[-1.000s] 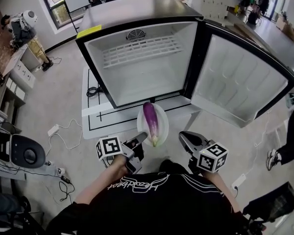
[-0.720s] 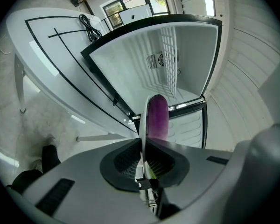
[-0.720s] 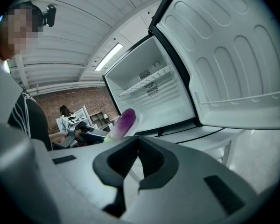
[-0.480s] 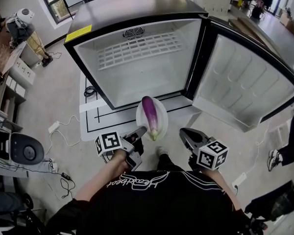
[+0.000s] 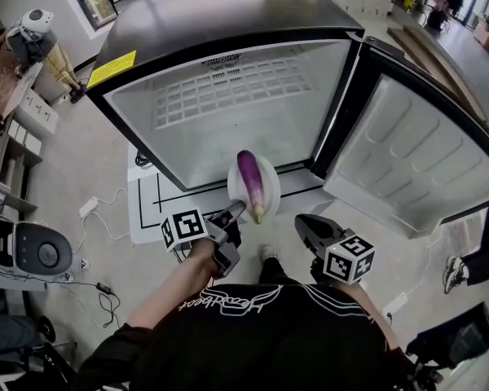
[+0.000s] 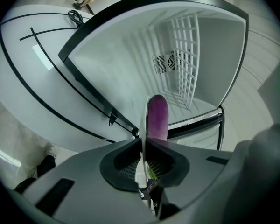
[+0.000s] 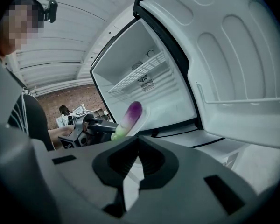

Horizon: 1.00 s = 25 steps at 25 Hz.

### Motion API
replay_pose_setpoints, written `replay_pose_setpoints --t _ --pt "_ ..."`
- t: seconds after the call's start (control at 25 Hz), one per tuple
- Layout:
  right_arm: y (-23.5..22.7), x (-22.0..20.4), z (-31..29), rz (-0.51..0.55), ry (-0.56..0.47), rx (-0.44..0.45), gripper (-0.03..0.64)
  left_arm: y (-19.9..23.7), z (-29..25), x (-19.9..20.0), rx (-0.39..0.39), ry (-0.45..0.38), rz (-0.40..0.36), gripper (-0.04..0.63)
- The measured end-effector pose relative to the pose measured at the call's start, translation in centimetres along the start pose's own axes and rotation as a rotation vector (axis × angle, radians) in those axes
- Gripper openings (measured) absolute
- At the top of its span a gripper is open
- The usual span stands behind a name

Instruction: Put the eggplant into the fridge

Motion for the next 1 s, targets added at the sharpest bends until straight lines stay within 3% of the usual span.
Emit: replay_pose_setpoints --t 0.48,1.0 --pt "-1.2 0.9 -4.3 0.029 0.057 0.064 0.006 -0.8 -5.0 4.7 0.002 -0.055 -0.006 0.031" --pt "-2.3 2.2 -7.6 0.06 0.107 0.118 0.006 -0.2 -9.7 9.0 0.058 -0.09 0.007 0.032"
Point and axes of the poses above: the fingertips, and each gripper's own axes: z backward along the fingers, y to its left, x out of its top, the point moved 8 cm from there along z, backward along the fingers, and after that the axes turned 8 degrees about z, right-handed, at the moved point
